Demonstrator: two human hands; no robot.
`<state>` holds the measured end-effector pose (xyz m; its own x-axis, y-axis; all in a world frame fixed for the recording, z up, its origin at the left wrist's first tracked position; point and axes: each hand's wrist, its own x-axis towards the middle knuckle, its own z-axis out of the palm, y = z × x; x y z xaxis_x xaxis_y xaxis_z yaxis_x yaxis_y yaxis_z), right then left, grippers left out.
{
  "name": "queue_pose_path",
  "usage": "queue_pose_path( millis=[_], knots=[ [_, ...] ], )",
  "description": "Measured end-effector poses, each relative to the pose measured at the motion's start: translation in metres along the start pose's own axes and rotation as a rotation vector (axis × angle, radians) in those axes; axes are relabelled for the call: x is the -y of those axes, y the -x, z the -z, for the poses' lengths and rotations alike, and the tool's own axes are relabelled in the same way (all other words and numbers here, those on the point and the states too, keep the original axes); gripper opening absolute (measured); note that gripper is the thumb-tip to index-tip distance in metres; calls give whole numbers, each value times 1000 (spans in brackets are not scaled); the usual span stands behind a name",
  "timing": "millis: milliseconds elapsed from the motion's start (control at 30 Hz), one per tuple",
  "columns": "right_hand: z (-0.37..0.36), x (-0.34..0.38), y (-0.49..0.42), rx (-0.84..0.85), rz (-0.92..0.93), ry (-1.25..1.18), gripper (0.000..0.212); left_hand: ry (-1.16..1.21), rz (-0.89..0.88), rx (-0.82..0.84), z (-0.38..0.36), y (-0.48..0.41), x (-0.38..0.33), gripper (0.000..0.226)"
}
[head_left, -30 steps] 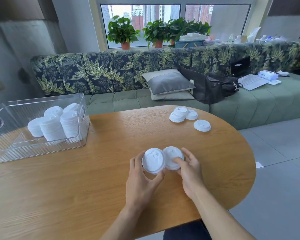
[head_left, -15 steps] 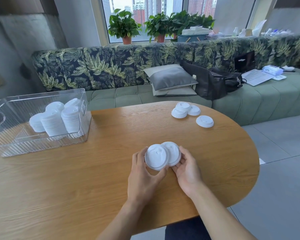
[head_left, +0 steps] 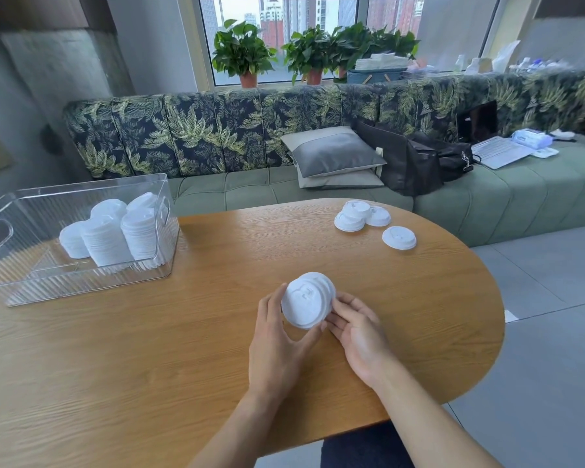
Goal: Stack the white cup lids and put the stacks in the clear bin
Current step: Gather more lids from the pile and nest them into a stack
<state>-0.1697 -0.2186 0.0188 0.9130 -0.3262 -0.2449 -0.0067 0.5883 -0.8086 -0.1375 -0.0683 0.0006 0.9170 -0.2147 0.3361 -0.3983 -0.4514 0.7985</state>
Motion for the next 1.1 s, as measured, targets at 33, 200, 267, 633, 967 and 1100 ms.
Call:
queue_pose_path(
  millis=[33, 200, 267, 633, 967, 1100],
  knots=[
    [1, 0, 0, 13, -3, 12, 12, 3, -3, 2, 0, 0, 0, 95],
    [3, -1, 0, 65, 2, 81, 15, 10, -15, 16, 1, 1, 1, 94],
    [3, -2, -1, 71, 7, 96, 17, 19, -13, 20, 1, 0, 1, 93],
    [2, -8, 0, 80, 57, 188, 19, 18, -8, -9, -1, 1, 3, 91],
    [-2, -15, 4, 75, 174, 390, 54, 0, 27, -22, 1, 3, -3, 88],
    [1, -15, 1, 11, 203, 302, 61, 110, 70, 53, 2, 2, -5, 90]
  ],
)
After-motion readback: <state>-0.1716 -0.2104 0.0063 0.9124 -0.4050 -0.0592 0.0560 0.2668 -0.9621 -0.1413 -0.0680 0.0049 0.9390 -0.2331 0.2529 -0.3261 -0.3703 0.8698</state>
